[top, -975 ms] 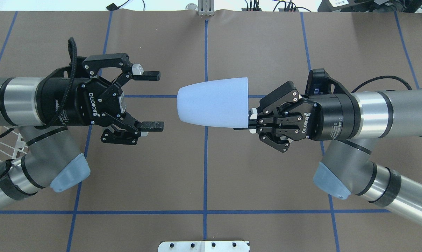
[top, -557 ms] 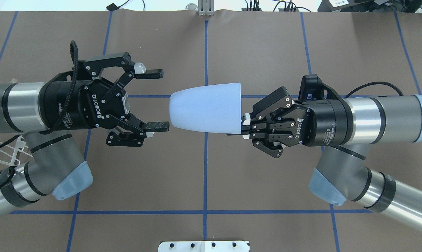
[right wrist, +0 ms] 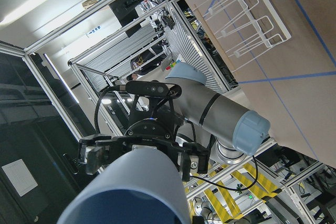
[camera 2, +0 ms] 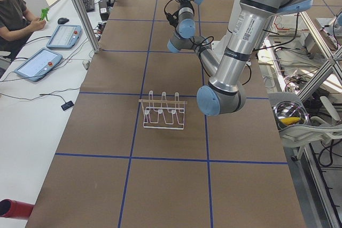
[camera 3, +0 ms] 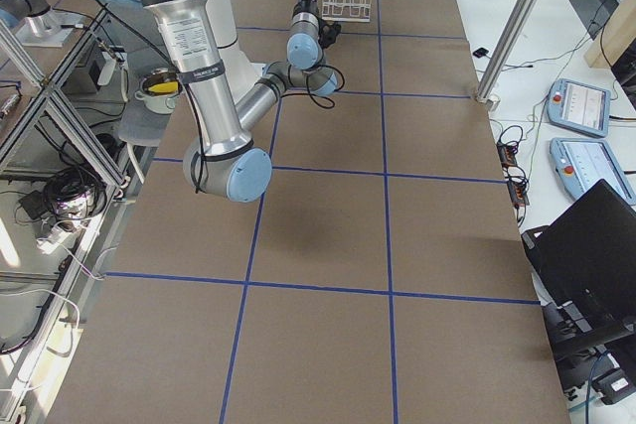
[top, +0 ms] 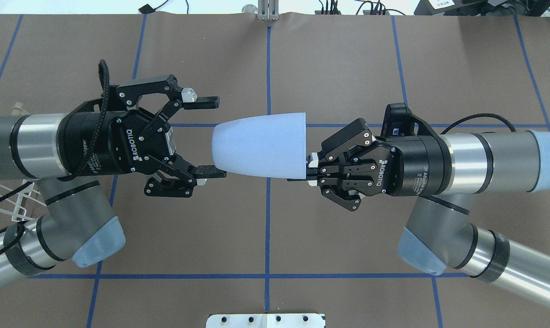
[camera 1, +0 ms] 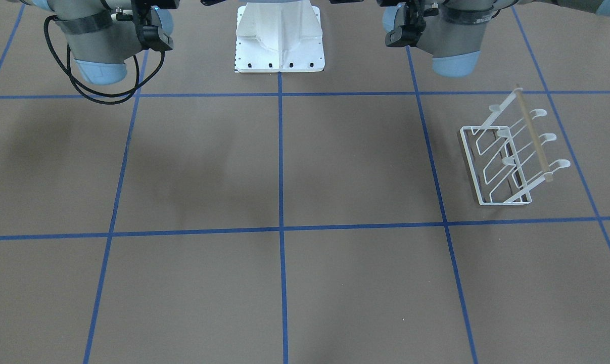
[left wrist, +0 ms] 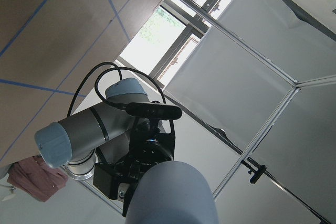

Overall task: Hang cup on cup holder
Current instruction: 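Bring the open left gripper onto the cup's rim end held by the right gripper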

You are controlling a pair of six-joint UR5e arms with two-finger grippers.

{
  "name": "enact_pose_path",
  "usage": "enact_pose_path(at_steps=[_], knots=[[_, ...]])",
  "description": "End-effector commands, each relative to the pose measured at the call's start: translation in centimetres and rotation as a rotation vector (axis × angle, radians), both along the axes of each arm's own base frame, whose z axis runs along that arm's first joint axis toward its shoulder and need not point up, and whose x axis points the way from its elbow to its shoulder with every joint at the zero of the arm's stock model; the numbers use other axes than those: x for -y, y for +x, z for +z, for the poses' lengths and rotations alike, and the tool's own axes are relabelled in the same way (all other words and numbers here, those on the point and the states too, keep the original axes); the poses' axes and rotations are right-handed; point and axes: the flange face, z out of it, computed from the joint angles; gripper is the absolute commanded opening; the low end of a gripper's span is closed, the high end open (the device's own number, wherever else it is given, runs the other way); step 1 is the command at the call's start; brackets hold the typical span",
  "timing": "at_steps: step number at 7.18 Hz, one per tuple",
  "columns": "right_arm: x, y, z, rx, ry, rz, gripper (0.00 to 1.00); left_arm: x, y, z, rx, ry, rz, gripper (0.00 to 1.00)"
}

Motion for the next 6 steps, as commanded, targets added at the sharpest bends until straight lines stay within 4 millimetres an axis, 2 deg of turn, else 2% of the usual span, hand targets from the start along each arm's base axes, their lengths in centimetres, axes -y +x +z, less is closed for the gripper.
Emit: enact_pose_path(at_steps=[1,5,6], knots=[[-0.16,-0.41,-0.07,0.005,-0.007,0.000,0.00,-0.16,0.21,-0.24,-0.012,-0.012,-0.001,0.97],[-0.27,-0.63,-0.54,0.019,-0.012,0.003,0.00,-0.74,0.58,-0.37,-0.017,-0.009,0.012,0.96],[-0.32,-0.68,-0.47,0.018,-0.012,0.002,0.00,-0.77,0.52,-0.42,-0.019,-0.010,0.012,0.81]])
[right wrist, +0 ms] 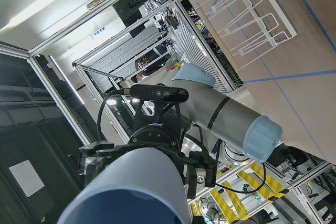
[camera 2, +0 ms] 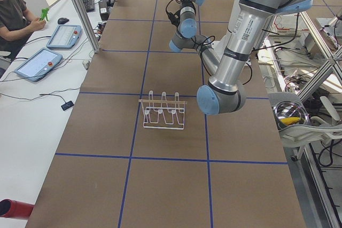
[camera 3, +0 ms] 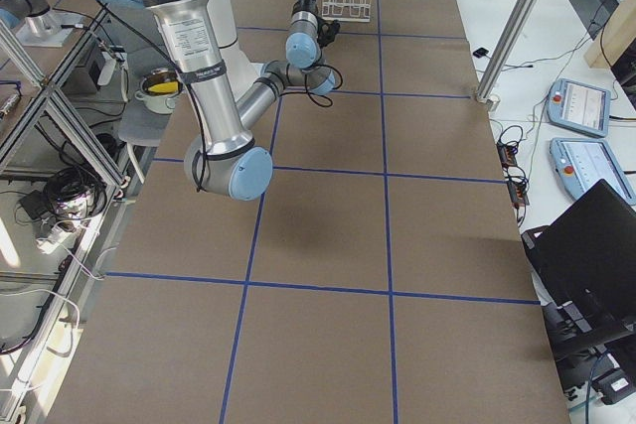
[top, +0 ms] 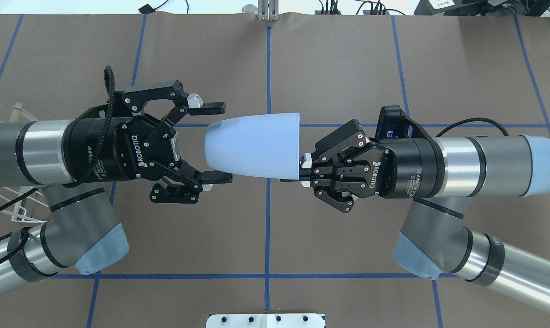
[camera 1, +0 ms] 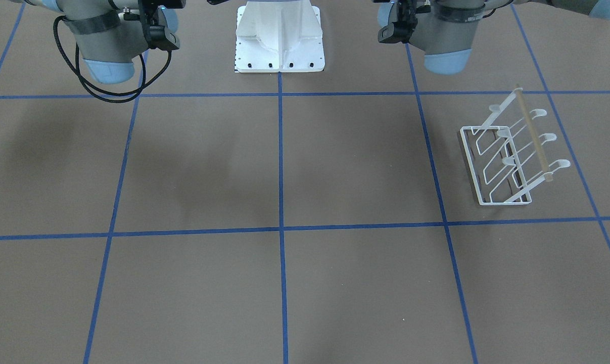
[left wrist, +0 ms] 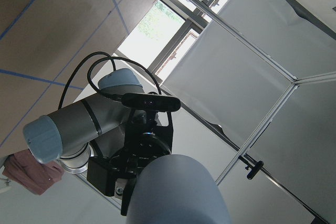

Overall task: Hang cup on cup holder
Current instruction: 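Bring the open left gripper onto the cup's rim end held by the right gripper, then close the left gripper on the cup while the right gripper opens and withdraws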

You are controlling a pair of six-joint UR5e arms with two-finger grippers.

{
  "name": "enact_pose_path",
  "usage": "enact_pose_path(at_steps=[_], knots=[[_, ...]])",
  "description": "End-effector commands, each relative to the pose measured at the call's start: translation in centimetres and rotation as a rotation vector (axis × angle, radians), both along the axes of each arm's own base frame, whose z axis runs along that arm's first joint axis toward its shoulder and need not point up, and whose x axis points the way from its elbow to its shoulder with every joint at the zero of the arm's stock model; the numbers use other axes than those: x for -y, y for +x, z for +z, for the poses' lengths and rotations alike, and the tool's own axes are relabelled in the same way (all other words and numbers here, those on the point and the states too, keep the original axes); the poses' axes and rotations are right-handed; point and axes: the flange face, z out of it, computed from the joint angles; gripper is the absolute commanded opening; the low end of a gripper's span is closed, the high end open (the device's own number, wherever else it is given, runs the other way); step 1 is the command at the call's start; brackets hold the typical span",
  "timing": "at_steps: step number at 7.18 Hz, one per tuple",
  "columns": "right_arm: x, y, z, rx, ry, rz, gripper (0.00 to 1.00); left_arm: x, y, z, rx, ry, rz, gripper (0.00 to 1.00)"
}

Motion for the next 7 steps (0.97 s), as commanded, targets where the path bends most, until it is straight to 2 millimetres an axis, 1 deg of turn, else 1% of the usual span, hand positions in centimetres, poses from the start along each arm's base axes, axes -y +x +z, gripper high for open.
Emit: enact_pose_path(at_steps=[1,2,3,4,6,7], knots=[[-0.1,-0.1,-0.1,0.001,0.001,0.000,0.00,-0.2,0.0,-0.1,-0.003,0.000,0.005,0.47],[0.0,-0.1,-0.1,0.008,-0.009,0.014,0.00,-0.2,0.0,0.0,-0.001,-0.001,0.005,0.04],[0.0,-0.2,0.1,0.005,0.008,0.034,0.99,-0.2,0.0,0.1,-0.001,-0.001,0.007,0.00],[0.1,-0.4,0.5,-0.004,0.067,0.095,1.00,-0.4,-0.3,0.0,-0.005,0.002,0.007,0.00],[0.5,0.2,0.7,-0.009,0.077,0.115,1.00,-0.6,-0.4,0.1,-0.004,0.003,0.008,0.00],[1.1,1.1,1.0,-0.006,0.082,0.134,1.00,-0.7,-0.7,0.0,-0.008,0.004,0.009,0.00]])
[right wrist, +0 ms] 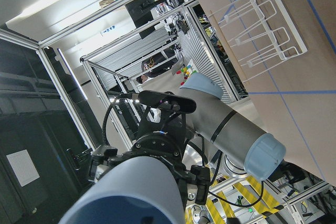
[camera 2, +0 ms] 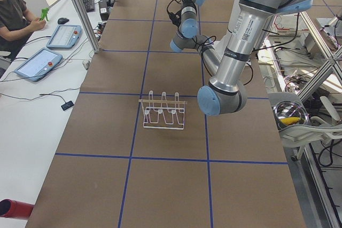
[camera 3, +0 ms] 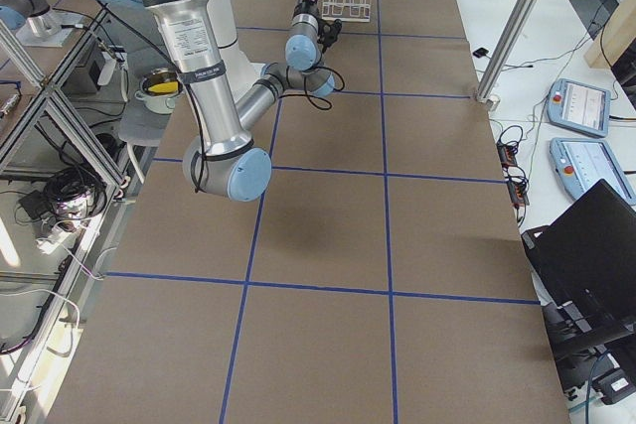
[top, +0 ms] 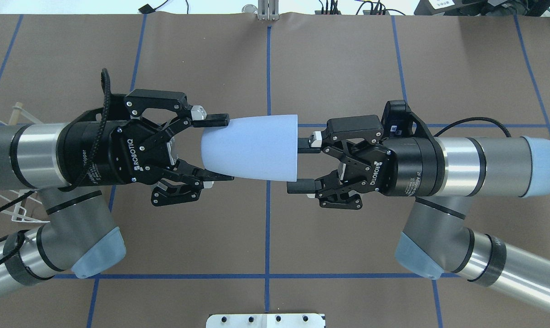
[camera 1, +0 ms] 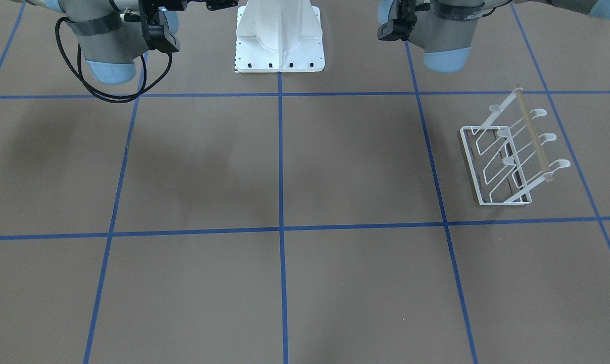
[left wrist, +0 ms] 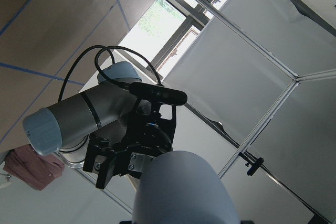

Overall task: Hang cup on cup holder
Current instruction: 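Close the left gripper on the cup while the right gripper opens and withdraws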

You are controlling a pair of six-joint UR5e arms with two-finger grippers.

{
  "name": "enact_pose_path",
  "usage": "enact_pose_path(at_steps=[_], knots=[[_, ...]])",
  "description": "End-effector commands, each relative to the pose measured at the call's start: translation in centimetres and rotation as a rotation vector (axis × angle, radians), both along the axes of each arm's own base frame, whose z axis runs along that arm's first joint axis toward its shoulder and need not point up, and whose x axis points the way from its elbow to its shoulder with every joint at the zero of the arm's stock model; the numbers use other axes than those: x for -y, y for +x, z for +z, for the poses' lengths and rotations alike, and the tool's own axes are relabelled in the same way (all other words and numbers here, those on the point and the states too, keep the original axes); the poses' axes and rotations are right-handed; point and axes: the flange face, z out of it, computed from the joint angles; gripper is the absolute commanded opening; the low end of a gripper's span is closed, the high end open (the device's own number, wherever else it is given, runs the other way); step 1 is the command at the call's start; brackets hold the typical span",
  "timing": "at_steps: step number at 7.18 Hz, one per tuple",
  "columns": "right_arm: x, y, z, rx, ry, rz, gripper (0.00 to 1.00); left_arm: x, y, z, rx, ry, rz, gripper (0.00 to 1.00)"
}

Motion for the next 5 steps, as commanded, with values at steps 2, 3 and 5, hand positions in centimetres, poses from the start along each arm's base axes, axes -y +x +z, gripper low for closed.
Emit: enact_pose_path(at_steps=[2,3,5], knots=[[2.0,3.2,2.4,-0.021,0.019,0.063,1.00,-0.4,-0.8,0.1,-0.006,0.008,-0.002,0.00],[3.5,5.5,3.9,-0.068,0.029,0.099,1.00,-0.5,-1.3,0.3,-0.002,0.011,-0.009,0.00],[8.8,11.7,7.9,-0.240,0.107,0.194,1.00,1.9,-5.1,2.9,0.049,-0.005,-0.118,0.00]])
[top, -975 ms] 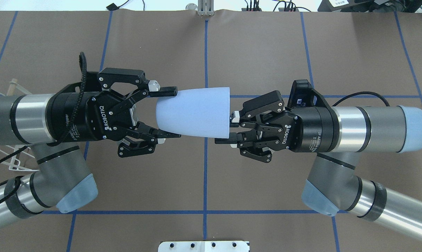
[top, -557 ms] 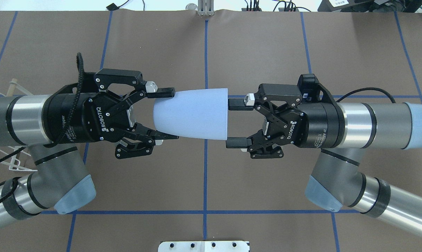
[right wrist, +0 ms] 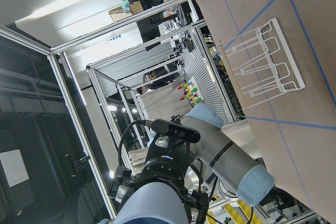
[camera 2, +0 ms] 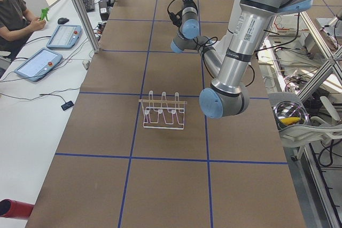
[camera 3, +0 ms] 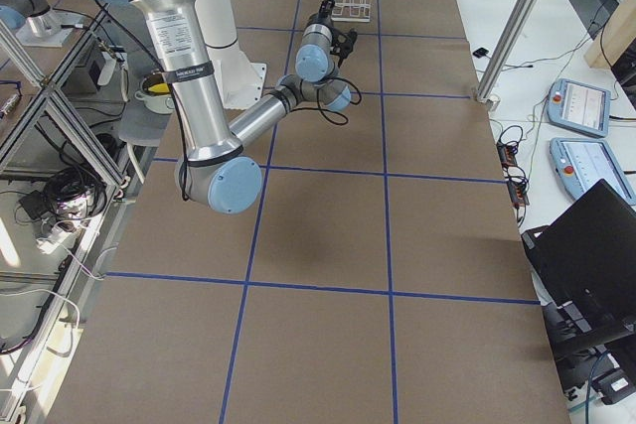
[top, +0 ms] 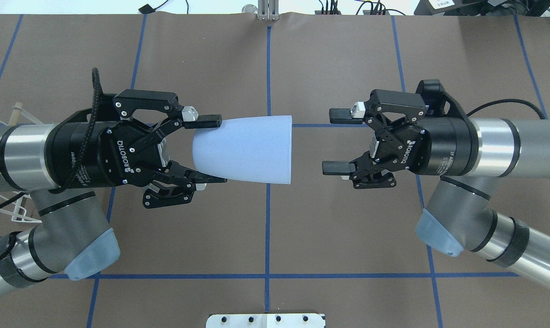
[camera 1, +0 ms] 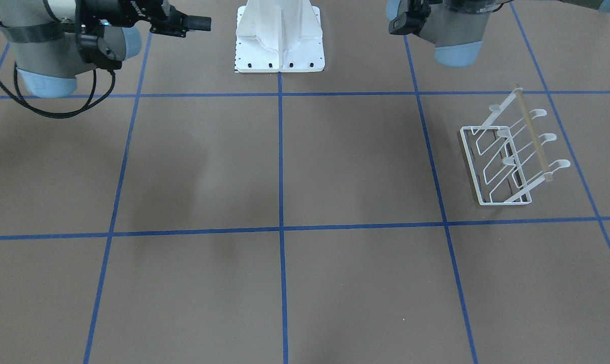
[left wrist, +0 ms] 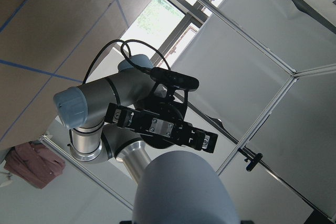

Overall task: Hang cup on cup holder
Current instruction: 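Carry the cup with the left gripper toward the rack while the right arm retracts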

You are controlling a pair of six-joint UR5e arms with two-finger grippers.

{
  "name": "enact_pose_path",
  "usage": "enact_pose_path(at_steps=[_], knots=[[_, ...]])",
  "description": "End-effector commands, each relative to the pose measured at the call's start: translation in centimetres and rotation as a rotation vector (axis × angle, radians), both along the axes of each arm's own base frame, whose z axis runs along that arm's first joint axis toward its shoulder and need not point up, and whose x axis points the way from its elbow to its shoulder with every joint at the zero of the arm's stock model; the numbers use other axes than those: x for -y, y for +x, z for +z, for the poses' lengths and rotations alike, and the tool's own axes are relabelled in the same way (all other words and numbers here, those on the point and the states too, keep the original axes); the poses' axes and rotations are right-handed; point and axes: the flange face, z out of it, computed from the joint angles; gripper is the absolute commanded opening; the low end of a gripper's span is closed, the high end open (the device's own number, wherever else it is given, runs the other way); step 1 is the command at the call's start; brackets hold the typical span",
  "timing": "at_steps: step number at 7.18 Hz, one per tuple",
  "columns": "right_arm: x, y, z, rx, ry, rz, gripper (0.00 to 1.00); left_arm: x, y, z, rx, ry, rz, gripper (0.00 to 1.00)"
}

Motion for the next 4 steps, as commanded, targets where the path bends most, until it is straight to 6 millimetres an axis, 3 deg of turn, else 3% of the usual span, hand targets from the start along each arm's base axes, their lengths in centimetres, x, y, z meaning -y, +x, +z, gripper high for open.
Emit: enact_pose_path(at_steps=[1,3,4], knots=[[5.2,6.7,6.2,-0.219,0.097,0.113,1.00,3.7,-5.7,4.1,0.095,-0.019,-0.168,0.00],[8.5,11.0,13.9,-0.404,0.194,0.247,1.00,8.2,-12.4,7.8,0.380,0.143,-0.336,0.00],[10.4,13.5,16.9,-0.498,0.240,0.282,1.00,10.3,-15.5,9.3,0.556,0.239,-0.363,0.00]])
